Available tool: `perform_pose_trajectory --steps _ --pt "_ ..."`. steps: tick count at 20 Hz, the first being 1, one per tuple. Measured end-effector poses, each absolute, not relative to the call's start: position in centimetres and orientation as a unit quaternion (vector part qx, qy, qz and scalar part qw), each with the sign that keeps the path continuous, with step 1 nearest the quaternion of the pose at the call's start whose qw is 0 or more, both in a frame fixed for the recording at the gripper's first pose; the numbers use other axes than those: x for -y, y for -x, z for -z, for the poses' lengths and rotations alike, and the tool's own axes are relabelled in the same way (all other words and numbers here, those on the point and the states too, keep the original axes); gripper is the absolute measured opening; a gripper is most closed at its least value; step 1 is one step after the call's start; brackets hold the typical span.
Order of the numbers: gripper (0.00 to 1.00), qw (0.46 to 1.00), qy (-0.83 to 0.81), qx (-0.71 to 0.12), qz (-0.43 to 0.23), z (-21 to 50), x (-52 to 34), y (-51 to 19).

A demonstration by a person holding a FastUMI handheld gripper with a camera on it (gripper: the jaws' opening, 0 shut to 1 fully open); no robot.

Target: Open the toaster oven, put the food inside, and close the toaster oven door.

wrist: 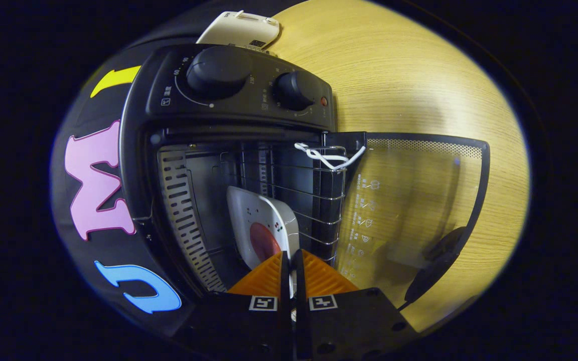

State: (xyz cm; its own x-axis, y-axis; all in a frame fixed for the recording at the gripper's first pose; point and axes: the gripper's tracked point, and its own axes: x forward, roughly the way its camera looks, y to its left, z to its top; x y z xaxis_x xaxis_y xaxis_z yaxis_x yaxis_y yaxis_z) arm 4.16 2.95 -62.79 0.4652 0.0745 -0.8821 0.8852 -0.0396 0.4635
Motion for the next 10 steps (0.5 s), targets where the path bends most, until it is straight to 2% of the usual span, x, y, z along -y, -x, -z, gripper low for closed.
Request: perform_pose_trajectory --steps 7,10 --pt "0.11 0.585 -0.635 -0.379 0.334 62.2 -2.5 -4.2" --pt "0.28 0.583 -0.638 -0.382 0.327 61.3 -2.7 -4.0"
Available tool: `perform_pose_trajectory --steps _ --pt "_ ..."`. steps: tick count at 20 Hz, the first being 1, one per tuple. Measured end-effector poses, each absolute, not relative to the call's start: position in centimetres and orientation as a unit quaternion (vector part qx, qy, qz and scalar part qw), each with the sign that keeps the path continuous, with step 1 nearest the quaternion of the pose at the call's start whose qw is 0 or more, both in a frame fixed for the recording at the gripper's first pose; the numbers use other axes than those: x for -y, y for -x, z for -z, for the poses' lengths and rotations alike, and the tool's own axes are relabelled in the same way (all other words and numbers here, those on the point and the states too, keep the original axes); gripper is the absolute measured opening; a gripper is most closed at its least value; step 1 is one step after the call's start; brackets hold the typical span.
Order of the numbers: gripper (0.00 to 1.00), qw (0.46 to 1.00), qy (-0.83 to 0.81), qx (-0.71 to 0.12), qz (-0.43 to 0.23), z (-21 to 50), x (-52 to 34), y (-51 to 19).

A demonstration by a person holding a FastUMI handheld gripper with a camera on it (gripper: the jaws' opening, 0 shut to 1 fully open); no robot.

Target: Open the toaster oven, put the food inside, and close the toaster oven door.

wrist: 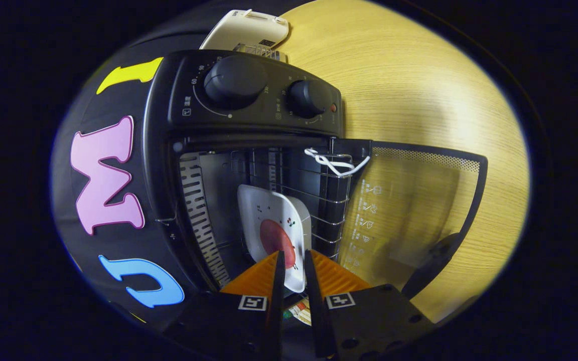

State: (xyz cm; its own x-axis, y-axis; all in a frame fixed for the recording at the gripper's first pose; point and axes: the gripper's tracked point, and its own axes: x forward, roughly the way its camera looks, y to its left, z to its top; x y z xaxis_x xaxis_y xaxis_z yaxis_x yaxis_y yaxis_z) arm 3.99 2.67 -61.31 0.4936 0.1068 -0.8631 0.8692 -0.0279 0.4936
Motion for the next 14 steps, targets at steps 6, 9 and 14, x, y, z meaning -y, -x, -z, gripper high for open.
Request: perform_pose_trajectory --steps 6,9,14 --pt "0.48 0.643 -0.602 -0.387 0.274 57.4 -2.7 -3.1" --pt "0.76 0.701 -0.540 -0.410 0.222 55.3 -3.2 -1.1" --pt "0.98 0.747 -0.438 -0.475 0.153 54.5 -4.2 4.1"
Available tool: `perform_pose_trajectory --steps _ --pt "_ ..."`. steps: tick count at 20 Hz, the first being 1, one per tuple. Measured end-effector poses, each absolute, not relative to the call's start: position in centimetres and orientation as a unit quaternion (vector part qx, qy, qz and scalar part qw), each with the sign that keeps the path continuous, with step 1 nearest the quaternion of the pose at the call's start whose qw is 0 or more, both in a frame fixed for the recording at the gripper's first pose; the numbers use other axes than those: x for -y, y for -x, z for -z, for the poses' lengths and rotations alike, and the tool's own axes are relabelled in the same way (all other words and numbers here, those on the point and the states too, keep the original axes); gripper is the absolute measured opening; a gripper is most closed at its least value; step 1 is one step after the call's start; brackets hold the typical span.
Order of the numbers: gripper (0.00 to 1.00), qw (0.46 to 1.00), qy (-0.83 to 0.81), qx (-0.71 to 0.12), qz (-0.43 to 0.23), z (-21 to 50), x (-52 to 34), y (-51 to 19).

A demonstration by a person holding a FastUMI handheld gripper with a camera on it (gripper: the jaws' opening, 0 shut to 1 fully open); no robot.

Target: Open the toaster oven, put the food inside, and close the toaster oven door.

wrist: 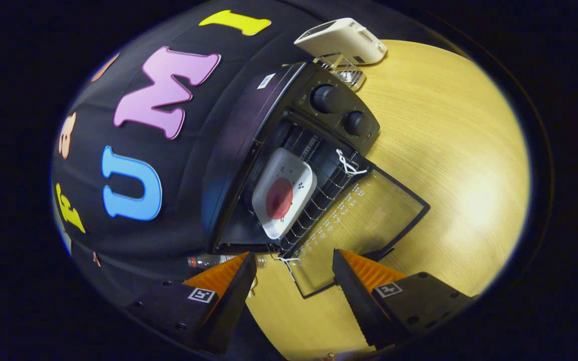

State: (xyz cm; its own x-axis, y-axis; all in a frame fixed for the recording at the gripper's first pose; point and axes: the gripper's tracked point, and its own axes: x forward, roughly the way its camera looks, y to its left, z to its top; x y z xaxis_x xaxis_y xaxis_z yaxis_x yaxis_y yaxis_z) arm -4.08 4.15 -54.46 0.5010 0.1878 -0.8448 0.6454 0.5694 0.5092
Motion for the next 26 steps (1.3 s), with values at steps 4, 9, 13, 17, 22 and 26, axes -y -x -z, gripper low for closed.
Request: perform_pose_trajectory --steps 4,9,13,17,22,26 --pt "0.98 0.790 -0.328 -0.512 0.083 54.3 -5.2 7.5" --pt "0.99 0.803 -0.180 -0.567 0.040 57.4 -5.3 11.9" --pt "0.99 0.798 -0.101 -0.594 0.021 60.6 -5.7 13.7" --pt "0.99 0.786 -0.025 -0.617 0.025 63.4 -5.0 14.4" --pt "0.99 0.780 -0.019 -0.623 0.055 65.6 -5.1 13.3" --pt "0.98 0.780 -0.009 -0.622 0.068 66.2 -4.6 12.6"
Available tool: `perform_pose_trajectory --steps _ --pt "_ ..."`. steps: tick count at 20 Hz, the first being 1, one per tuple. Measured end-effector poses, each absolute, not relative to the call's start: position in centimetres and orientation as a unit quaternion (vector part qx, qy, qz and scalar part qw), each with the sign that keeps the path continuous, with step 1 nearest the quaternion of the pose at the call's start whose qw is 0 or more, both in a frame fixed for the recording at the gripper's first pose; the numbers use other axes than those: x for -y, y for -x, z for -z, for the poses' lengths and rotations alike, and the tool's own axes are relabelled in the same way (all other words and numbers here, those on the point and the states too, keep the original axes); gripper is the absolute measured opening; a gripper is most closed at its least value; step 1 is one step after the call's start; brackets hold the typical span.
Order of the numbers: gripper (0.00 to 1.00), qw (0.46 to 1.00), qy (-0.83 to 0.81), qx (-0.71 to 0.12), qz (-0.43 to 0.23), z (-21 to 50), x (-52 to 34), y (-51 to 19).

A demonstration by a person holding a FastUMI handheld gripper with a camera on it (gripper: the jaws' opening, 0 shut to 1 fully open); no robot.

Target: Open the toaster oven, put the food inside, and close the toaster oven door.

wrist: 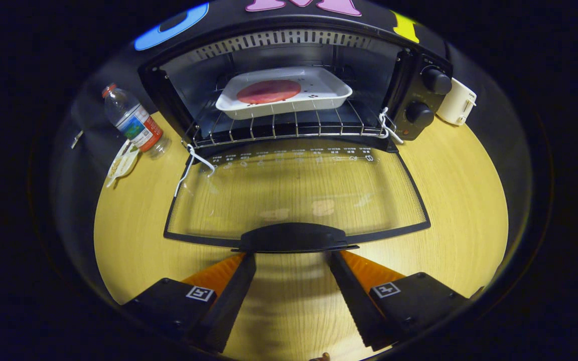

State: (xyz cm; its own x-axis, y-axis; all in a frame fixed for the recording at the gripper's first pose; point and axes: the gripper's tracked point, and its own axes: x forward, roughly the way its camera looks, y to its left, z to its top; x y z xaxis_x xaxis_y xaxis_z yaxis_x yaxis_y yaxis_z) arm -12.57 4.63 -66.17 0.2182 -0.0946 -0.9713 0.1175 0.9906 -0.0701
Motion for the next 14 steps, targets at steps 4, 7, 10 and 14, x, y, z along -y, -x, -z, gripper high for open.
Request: perform_pose_trajectory --steps 4,7,10,14 --pt "0.97 0.781 0.004 -0.622 0.056 66.1 -4.7 12.6" --pt "0.97 0.774 -0.018 -0.631 0.056 65.9 -4.7 12.5" --pt "0.97 0.781 -0.007 -0.622 0.056 64.6 -4.8 12.4" --pt "0.97 0.804 -0.013 -0.591 0.065 61.6 -5.1 11.8"
